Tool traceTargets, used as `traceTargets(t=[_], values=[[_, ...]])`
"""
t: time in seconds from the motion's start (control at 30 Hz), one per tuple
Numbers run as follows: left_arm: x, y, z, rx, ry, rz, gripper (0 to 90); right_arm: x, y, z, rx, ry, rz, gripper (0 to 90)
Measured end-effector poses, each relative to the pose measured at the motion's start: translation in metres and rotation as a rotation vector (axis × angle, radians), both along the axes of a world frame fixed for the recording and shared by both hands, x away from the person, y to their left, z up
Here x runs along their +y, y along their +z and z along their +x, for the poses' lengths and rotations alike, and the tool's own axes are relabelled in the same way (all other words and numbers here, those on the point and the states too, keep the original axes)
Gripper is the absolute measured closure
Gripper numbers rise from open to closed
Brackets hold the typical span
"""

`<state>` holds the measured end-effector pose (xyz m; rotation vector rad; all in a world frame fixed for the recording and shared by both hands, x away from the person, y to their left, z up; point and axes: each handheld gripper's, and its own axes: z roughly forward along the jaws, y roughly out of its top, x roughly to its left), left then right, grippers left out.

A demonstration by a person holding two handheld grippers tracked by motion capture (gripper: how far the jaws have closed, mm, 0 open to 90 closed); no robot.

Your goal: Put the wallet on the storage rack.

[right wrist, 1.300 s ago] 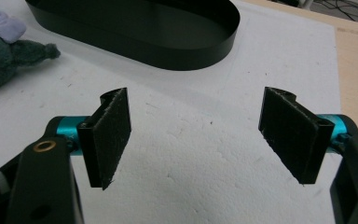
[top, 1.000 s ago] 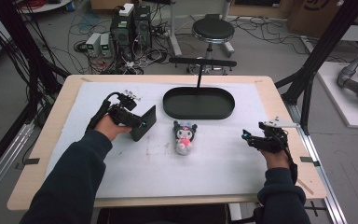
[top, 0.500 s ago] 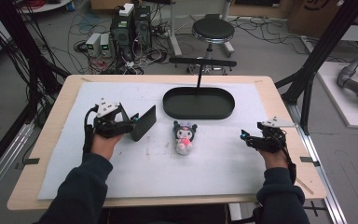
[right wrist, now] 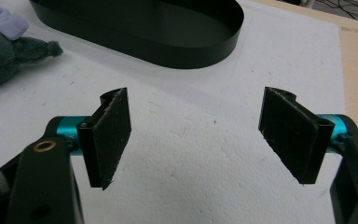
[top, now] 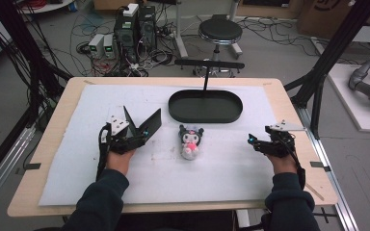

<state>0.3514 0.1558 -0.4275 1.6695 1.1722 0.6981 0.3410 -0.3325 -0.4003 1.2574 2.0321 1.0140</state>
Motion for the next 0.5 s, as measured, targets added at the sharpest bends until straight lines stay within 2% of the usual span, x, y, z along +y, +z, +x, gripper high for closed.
traceTargets(t=[0.1, 0.17, 0.23, 0.27, 0.4, 0.5], values=[[0.001, -0.002, 0.003, 0.02, -0.006, -0.017, 41.6, 0.0, 0.0, 0.0, 0.0, 0.0, 0.001, 25.5], [0.003, -0.002, 0.003, 0.014, -0.01, -0.022, 53.9, -0.001, 0.0, 0.0, -0.001, 0.001, 0.003, 25.5], [0.005, 0.0, 0.002, 0.01, -0.011, -0.017, 70.4, -0.002, -0.001, 0.0, 0.001, 0.001, 0.002, 25.5], [0.006, 0.0, 0.002, 0.01, -0.015, -0.031, 75.4, -0.002, -0.001, 0.0, 0.001, 0.001, 0.002, 25.5], [0.011, 0.002, 0.003, 0.021, -0.026, -0.066, 76.8, -0.002, -0.001, -0.001, 0.001, -0.001, 0.006, 25.5], [0.016, 0.008, 0.002, 0.008, -0.03, -0.081, 76.7, -0.002, -0.001, -0.001, 0.001, -0.002, 0.006, 25.5]])
